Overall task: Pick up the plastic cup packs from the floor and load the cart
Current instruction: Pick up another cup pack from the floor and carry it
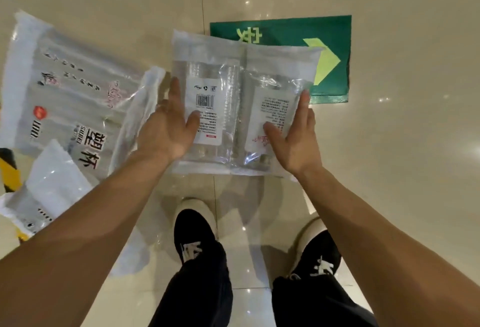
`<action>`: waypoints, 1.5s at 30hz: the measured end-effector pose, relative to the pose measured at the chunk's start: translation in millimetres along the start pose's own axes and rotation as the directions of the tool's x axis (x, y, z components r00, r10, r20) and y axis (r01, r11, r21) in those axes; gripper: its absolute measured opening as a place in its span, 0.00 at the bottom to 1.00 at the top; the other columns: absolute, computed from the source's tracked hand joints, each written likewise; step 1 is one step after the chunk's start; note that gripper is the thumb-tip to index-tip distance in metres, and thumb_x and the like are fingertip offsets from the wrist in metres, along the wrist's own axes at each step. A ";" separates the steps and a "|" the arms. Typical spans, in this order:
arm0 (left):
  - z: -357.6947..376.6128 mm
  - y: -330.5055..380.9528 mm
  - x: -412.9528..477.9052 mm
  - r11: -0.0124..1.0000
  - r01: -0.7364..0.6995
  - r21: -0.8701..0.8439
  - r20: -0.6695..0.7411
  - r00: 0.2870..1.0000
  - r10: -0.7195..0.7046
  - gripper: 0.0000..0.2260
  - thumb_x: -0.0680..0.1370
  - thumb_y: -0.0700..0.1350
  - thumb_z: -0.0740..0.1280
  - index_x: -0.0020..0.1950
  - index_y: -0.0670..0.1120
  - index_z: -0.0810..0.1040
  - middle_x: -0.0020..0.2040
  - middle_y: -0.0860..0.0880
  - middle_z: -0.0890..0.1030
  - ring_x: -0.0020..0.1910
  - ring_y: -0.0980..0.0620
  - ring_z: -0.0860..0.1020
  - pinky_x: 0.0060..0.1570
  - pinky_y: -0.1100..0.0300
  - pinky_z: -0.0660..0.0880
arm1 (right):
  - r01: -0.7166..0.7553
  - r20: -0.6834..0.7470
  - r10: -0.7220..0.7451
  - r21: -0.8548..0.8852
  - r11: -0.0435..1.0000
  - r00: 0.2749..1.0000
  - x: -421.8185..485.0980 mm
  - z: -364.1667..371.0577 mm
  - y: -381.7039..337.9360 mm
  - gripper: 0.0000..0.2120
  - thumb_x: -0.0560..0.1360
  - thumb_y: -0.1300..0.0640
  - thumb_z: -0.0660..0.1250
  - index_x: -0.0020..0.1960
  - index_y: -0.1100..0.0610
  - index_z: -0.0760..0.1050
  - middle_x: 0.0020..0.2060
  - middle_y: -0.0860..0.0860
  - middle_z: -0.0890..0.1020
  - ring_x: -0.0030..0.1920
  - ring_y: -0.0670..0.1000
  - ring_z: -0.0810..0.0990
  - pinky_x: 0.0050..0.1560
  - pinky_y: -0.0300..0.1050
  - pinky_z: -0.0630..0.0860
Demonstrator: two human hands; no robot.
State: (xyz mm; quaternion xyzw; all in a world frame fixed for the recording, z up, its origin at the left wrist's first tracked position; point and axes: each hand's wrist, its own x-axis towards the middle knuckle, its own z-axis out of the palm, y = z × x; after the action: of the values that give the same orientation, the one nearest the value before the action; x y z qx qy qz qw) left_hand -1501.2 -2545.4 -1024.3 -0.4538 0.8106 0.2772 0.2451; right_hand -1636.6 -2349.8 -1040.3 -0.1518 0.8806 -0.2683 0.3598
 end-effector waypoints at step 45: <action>-651.1 327.9 -665.9 0.655 -0.749 0.099 -0.573 0.495 0.653 0.30 0.79 0.60 0.58 0.76 0.63 0.45 0.65 0.39 0.72 0.58 0.37 0.74 0.46 0.51 0.69 | 0.213 -0.767 -0.139 -0.002 0.977 0.627 -632.3 -644.5 -463.2 0.33 0.77 0.39 0.60 0.77 0.44 0.50 0.68 0.55 0.67 0.63 0.52 0.68 0.54 0.50 0.71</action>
State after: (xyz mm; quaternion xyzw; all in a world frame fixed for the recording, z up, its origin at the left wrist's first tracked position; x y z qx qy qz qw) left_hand -1570.4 -2440.9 -44.9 -0.1623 0.9321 0.2708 -0.1775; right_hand -1623.7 -2199.7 -36.8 -0.0940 0.9179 -0.3798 -0.0658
